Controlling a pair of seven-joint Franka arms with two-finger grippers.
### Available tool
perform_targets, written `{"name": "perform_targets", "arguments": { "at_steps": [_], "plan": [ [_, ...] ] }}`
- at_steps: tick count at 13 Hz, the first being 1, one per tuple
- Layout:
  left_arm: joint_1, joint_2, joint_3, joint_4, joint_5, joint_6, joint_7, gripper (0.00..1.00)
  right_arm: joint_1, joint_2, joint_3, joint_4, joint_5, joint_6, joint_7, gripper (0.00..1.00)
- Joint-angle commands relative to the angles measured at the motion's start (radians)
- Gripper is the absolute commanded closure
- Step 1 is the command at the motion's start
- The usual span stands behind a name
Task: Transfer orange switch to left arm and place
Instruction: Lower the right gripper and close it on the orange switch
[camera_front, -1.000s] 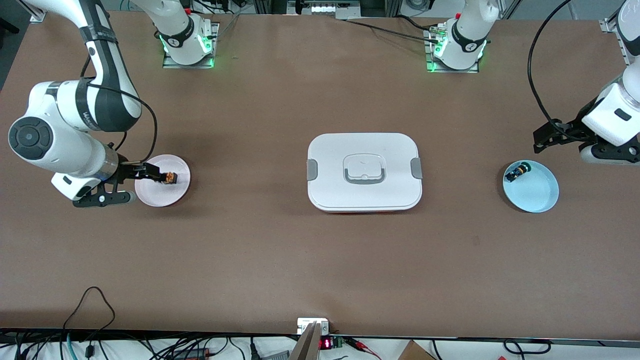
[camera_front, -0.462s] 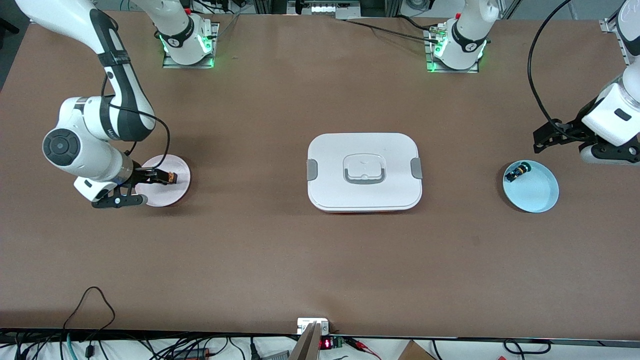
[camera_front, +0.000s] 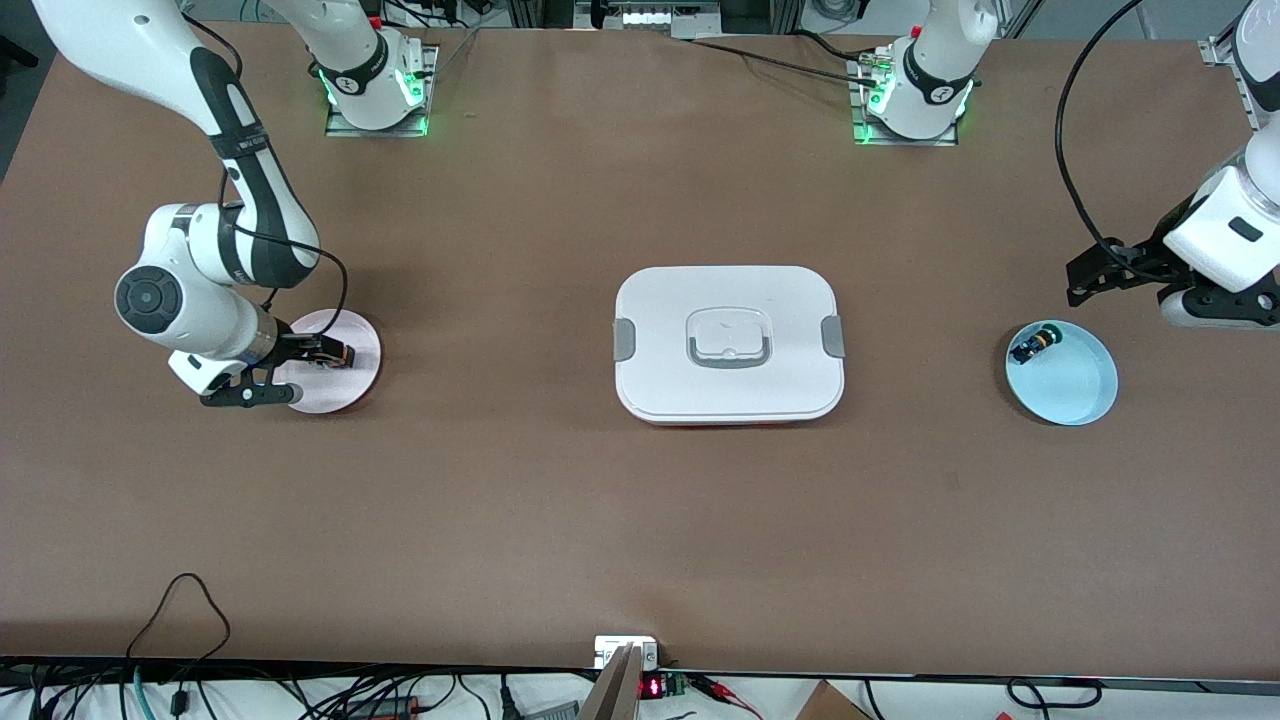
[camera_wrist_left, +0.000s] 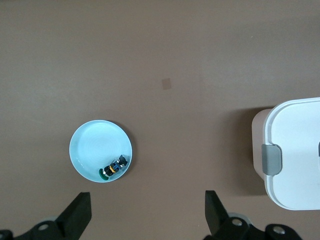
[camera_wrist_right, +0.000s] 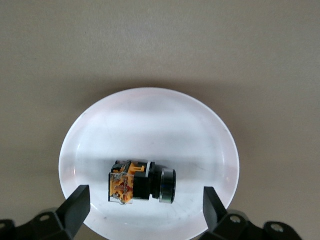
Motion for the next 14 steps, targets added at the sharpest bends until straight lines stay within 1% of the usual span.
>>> {"name": "perform_targets", "arguments": {
  "at_steps": [1,6,9,11,14],
  "plan": [
    [0.004,-0.005,-0.004,0.014,-0.012,-0.02,0.006,0.0,0.001,0.011,0.006,-0.019,0.011,0.044,0.016,0.0],
    [0.004,-0.005,-0.004,0.014,-0.012,-0.02,0.006,0.0,0.005,0.041,0.006,-0.035,0.011,0.089,0.036,0.0],
    [0.004,-0.005,-0.004,0.014,-0.012,-0.02,0.006,0.0,0.005,0.05,0.006,-0.081,0.011,0.164,0.036,0.0],
    [0.004,-0.005,-0.004,0.014,-0.012,-0.02,0.008,0.0,0.006,0.047,0.006,-0.104,0.011,0.176,0.036,0.0],
    [0.004,-0.005,-0.004,0.014,-0.012,-0.02,0.006,0.0,0.006,0.051,0.006,-0.108,0.011,0.178,0.036,0.0]
  ]
}}
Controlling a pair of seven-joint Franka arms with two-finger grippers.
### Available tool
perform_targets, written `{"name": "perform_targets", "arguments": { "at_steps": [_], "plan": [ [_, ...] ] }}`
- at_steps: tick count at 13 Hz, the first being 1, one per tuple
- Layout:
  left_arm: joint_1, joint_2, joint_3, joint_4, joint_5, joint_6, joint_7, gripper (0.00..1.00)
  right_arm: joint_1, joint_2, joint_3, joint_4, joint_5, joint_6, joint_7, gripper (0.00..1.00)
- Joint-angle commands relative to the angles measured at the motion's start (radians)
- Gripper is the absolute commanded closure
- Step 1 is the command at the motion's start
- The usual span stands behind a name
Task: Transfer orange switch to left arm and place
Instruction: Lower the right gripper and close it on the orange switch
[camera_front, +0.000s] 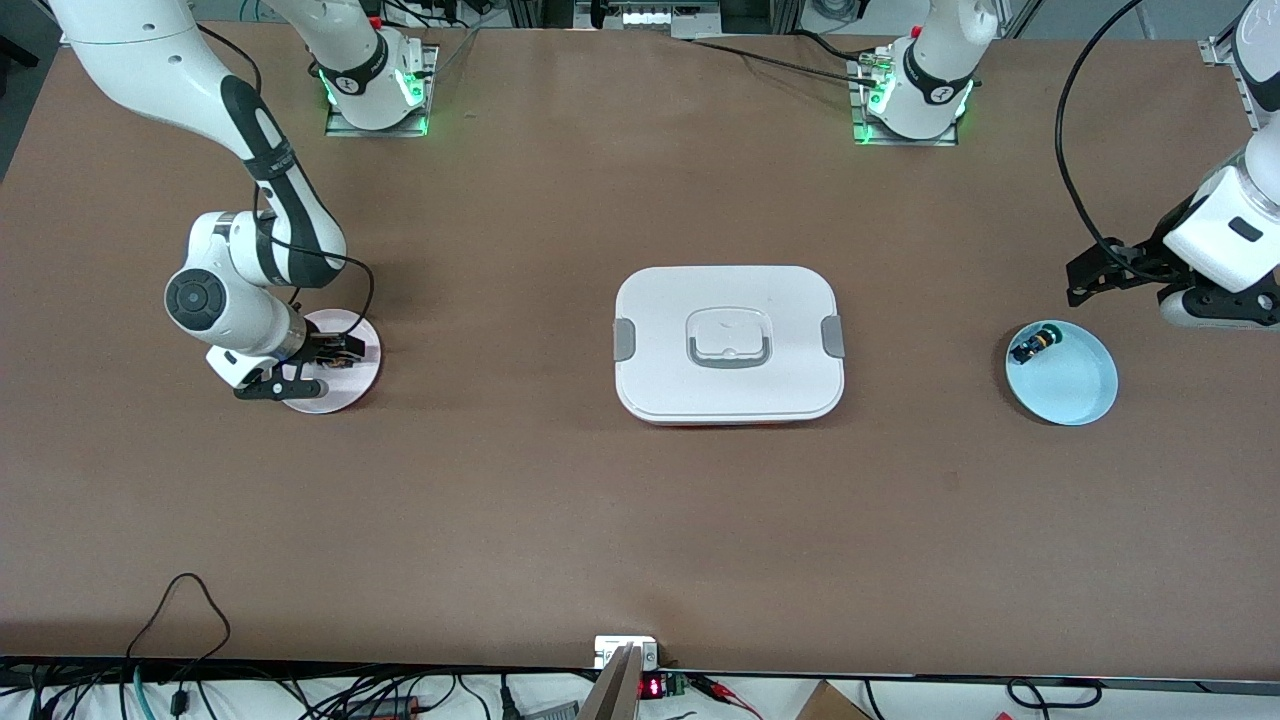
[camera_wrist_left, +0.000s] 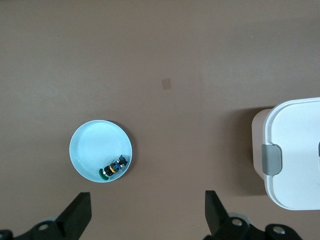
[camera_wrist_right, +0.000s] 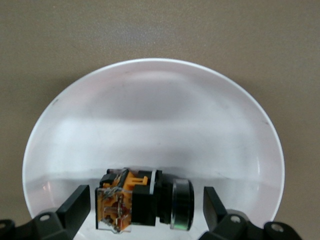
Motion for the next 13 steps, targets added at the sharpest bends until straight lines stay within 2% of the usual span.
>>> {"name": "perform_targets", "arguments": {
  "at_steps": [1,2,3,6,9,13],
  "plan": [
    [0.004,-0.005,-0.004,0.014,-0.012,-0.02,0.008,0.0,0.003,-0.009,0.003,-0.018,0.01,0.018,0.011,0.02],
    [0.004,-0.005,-0.004,0.014,-0.012,-0.02,0.006,0.0,0.003,-0.009,0.003,-0.018,0.01,0.018,0.008,0.07],
    [0.004,-0.005,-0.004,0.014,-0.012,-0.02,0.008,0.0,0.003,-0.009,0.003,-0.019,0.01,0.018,0.008,0.17],
    [0.004,-0.003,-0.004,0.014,-0.011,-0.02,0.008,0.0,0.003,-0.016,0.003,-0.016,0.01,0.015,-0.003,0.57],
    [0.004,-0.003,-0.004,0.014,-0.011,-0.02,0.008,0.0,0.007,-0.033,0.015,-0.003,0.008,0.009,-0.009,0.75],
    [0.004,-0.003,-0.004,0.014,-0.012,-0.02,0.006,0.0,0.003,-0.062,0.059,0.024,0.011,0.004,-0.011,0.86]
  ]
}}
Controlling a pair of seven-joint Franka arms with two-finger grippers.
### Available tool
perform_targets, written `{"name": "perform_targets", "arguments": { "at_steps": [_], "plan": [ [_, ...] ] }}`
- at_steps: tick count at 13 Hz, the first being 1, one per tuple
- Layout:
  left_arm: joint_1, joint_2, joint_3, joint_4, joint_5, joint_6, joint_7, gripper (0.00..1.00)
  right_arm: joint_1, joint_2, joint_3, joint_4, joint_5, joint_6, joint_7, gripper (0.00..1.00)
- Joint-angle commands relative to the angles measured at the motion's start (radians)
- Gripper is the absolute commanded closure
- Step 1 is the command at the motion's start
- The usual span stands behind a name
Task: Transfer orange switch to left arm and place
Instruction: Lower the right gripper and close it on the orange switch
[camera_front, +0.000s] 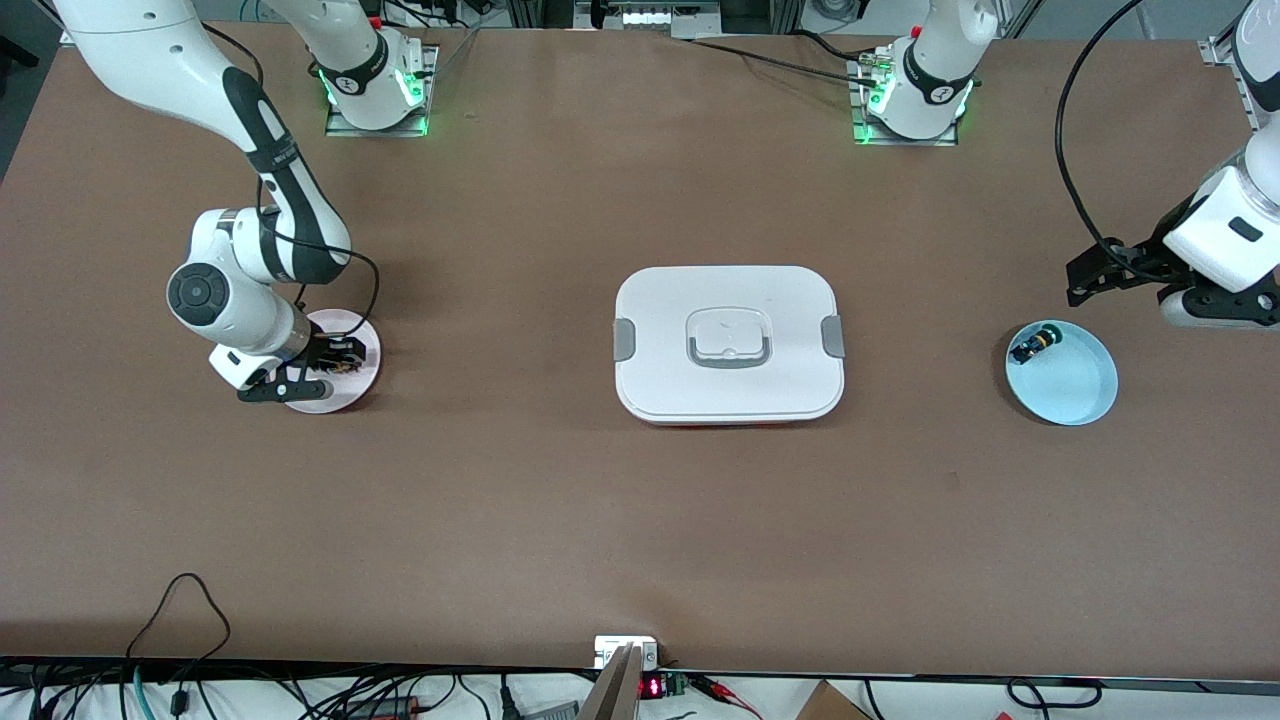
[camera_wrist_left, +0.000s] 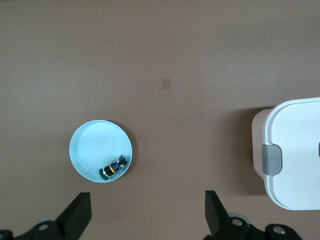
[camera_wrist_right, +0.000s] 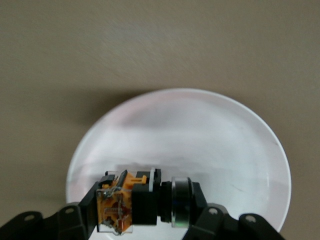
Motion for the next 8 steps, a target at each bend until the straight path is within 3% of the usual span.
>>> {"name": "perform_targets", "arguments": {
  "at_steps": [1,4,6,8],
  "plan": [
    [0.004,-0.003,-0.004,0.014,-0.012,-0.022,0.003,0.0,-0.002,-0.043,0.024,0.008,0.013,-0.016,-0.007,0.87],
    [0.006,-0.005,0.002,0.014,-0.017,-0.026,0.002,0.0,-0.002,-0.085,0.057,0.051,0.037,-0.135,-0.009,0.92],
    [0.006,-0.005,0.005,0.014,-0.035,-0.026,-0.001,0.0,0.0,-0.114,0.068,0.094,0.149,-0.236,-0.01,0.92],
    [0.012,-0.003,0.007,0.014,-0.045,-0.028,-0.001,0.0,0.002,-0.134,0.07,0.148,0.198,-0.322,-0.034,0.92]
  ]
}}
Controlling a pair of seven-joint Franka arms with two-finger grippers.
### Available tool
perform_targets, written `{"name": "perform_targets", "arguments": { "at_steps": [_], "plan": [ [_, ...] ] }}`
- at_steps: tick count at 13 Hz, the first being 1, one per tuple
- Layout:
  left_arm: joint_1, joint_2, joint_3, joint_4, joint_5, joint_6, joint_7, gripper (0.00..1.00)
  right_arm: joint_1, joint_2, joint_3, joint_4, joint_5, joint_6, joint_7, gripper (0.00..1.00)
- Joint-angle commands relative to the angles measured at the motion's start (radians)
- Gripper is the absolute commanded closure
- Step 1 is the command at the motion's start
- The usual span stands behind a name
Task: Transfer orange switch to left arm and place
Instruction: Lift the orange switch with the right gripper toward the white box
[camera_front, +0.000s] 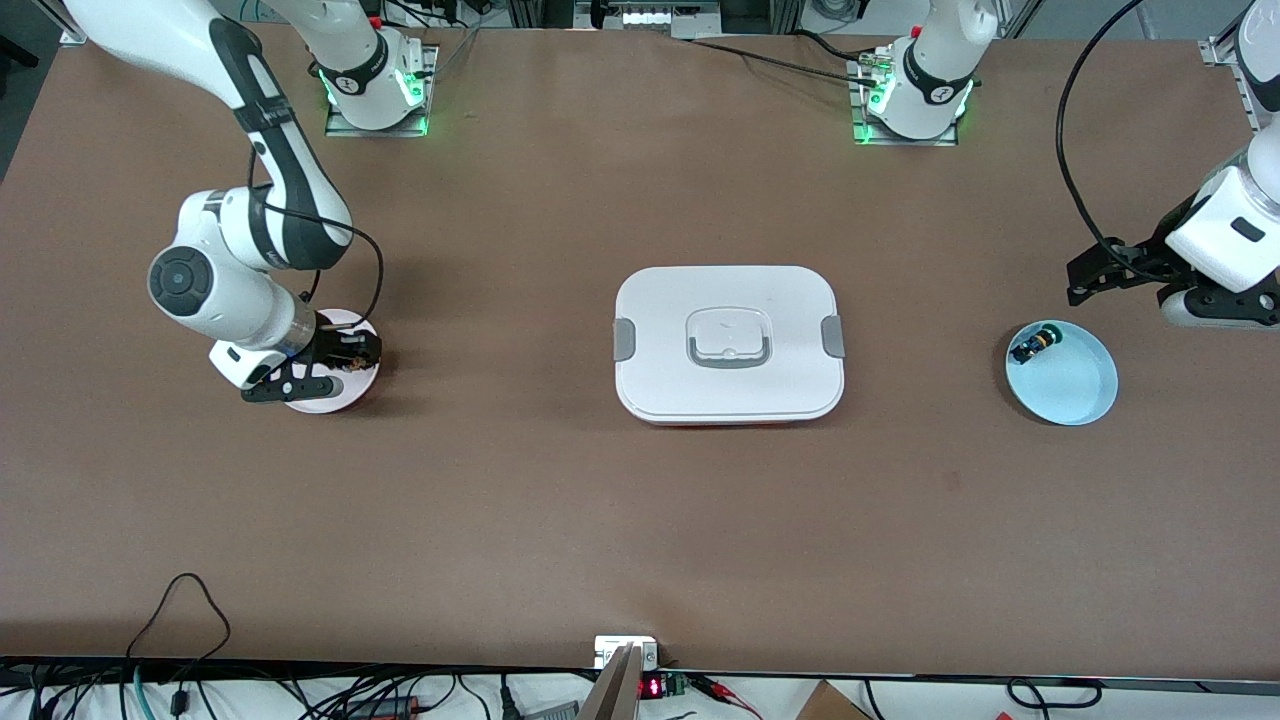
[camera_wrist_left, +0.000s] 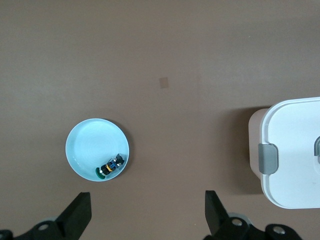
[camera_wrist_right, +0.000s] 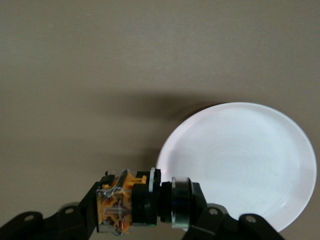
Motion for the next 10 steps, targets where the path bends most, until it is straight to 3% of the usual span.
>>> {"name": "perform_targets", "arguments": {
  "at_steps": [1,6,10],
  "plan": [
    [0.014,-0.003,0.001,0.014,-0.025,-0.022,0.0,0.0,-0.003,-0.036,0.005,0.058,0.053,-0.084,-0.052,0.92],
    [0.021,-0.005,0.0,0.016,-0.027,-0.036,0.0,0.0,0.01,-0.095,0.027,0.108,0.068,-0.086,-0.218,0.94],
    [0.021,-0.005,0.0,0.014,-0.025,-0.035,0.0,0.0,0.021,-0.16,0.054,0.143,0.168,-0.089,-0.356,0.94]
  ]
}}
